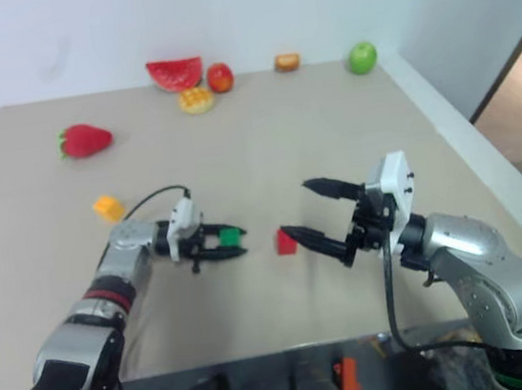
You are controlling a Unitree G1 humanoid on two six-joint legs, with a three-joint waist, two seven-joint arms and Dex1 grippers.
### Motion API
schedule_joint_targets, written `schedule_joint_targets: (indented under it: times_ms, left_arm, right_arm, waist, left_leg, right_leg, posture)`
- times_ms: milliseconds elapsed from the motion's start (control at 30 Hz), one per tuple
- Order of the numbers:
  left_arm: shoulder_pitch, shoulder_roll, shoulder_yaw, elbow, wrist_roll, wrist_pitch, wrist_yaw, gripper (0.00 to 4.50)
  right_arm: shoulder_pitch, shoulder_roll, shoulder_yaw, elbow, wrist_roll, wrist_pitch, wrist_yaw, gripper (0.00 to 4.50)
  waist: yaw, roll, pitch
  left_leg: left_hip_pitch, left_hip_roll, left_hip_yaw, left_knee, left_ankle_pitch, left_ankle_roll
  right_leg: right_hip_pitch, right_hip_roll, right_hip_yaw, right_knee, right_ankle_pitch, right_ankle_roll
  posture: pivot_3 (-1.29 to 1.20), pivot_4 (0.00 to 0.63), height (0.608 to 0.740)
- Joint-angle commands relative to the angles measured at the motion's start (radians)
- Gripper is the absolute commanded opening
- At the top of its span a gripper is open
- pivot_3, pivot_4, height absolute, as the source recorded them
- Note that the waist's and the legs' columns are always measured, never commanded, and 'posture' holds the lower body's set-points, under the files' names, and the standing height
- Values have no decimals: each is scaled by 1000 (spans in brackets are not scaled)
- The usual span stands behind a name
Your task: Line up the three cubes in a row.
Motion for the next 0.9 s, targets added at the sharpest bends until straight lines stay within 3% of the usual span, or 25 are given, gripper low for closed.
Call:
schedule_joint_targets:
  times_ms: [33,167,233,433,667,900]
  left_arm:
    - [-7,-7,24,-3,2,-15,17,1378]
    - [5,-15,26,-16,-3,12,20,1378]
    - [14,-16,25,-19,0,22,26,2473]
    - [37,-16,31,-57,-14,39,16,4493]
    - [89,46,73,-133,-33,41,27,4493]
    - [169,239,151,-149,-6,-22,102,4493]
  right_arm:
    - [-13,-4,-6,-7,3,-22,7,4500]
    - [-14,-4,-4,0,-1,-27,9,4500]
    - [-16,-5,-3,5,-4,-29,12,4500]
    - [-31,-4,3,24,-10,-34,25,4500]
    - [-66,-2,27,45,-9,-38,43,4500]
    - [-84,1,34,43,1,-33,50,4500]
  waist:
    - [0,0,0]
    - [0,0,0]
    - [0,0,0]
    - [0,0,0]
    - [-2,0,0]
    - [-2,0,0]
  left_leg:
    - [0,0,0,0,0,0]
    - [0,0,0,0,0,0]
    - [0,0,0,0,0,0]
    - [0,0,0,0,0,0]
    - [0,0,0,0,0,0]
    - [1,1,-1,0,0,0]
  right_leg:
    - [0,0,0,0,0,0]
    - [0,0,0,0,0,0]
    - [0,0,0,0,0,0]
    - [0,0,0,0,0,0]
    - [0,0,0,0,0,0]
    - [0,0,-1,0,0,0]
  posture:
    - [0,150,740]
    - [0,150,740]
    - [0,150,740]
    - [0,150,740]
    - [0,150,740]
    - [0,150,740]
